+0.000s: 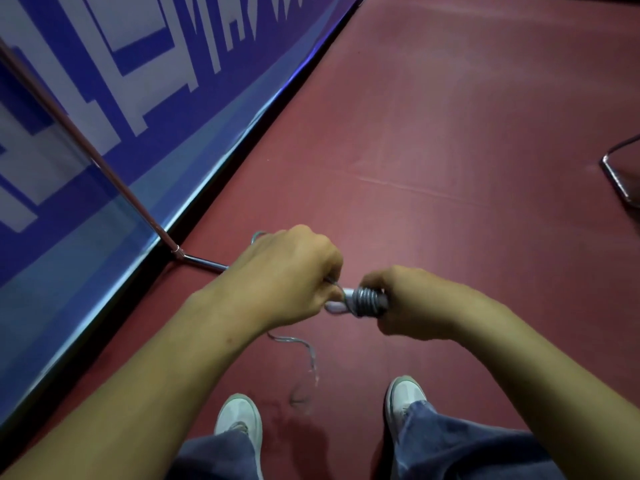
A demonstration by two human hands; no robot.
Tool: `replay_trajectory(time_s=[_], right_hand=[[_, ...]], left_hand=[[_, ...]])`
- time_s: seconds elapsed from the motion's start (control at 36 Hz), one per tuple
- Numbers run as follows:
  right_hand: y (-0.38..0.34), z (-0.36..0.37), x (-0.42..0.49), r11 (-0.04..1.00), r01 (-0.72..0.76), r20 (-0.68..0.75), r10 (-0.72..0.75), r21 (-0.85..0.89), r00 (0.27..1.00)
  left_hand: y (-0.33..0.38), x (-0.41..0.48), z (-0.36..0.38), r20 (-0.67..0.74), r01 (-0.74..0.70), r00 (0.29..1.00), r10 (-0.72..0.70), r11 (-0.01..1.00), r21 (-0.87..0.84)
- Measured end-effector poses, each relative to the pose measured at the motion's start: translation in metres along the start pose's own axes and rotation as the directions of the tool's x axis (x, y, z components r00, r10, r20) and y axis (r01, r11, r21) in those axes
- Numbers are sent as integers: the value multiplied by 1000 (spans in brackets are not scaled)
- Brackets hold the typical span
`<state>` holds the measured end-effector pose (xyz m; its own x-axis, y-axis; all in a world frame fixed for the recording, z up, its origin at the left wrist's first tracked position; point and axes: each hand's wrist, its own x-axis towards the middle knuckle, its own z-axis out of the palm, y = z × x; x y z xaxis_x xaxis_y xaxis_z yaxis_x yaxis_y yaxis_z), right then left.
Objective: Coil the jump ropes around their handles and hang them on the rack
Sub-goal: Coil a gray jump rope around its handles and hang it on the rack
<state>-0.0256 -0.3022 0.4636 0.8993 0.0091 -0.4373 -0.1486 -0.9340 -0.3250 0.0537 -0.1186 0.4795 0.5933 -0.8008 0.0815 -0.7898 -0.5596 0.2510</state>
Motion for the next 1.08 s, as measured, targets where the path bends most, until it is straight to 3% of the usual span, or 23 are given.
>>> replay_trajectory(time_s=[0.06,0.11,0.25,0.36,0.44,0.58,0.67,0.81,0.94,1.08], right_hand=[[-4,3,-7,994,105,94,-105,-5,990],[-5,2,-10,985,168,97,-171,45,980],[-11,-5,-20,859,217,130,-308,464,942],[-17,-20,-25,715,247,-10,-319,654,948],[-15,-27,-26,580,258,-124,-260,773,958],[-13,-27,-22,475,258,-254,-74,841,964],[-7,-25,-16,427,243,-292,51,871,955],[6,-13,-5,724,235,-433,96,649,896],[14,-5,-2,816,186,-441,92,547,893],[21,3,2,930,88,-313,31,358,949]], left_hand=[[-6,-1,-2,-13,-56,998,54,991,-121],[-14,1,0,3,-49,999,52,963,-266],[-29,0,2,106,117,993,-60,712,-692],[-34,-2,4,119,164,985,-122,500,-850],[-37,-3,9,132,187,980,-149,453,-872],[-22,-1,18,241,277,961,-137,509,-815],[-14,2,20,218,243,968,-123,664,-707],[-12,2,17,119,197,979,-163,903,-383],[-11,0,14,73,127,991,-113,966,-224],[-2,1,9,10,16,1000,-17,999,30]])
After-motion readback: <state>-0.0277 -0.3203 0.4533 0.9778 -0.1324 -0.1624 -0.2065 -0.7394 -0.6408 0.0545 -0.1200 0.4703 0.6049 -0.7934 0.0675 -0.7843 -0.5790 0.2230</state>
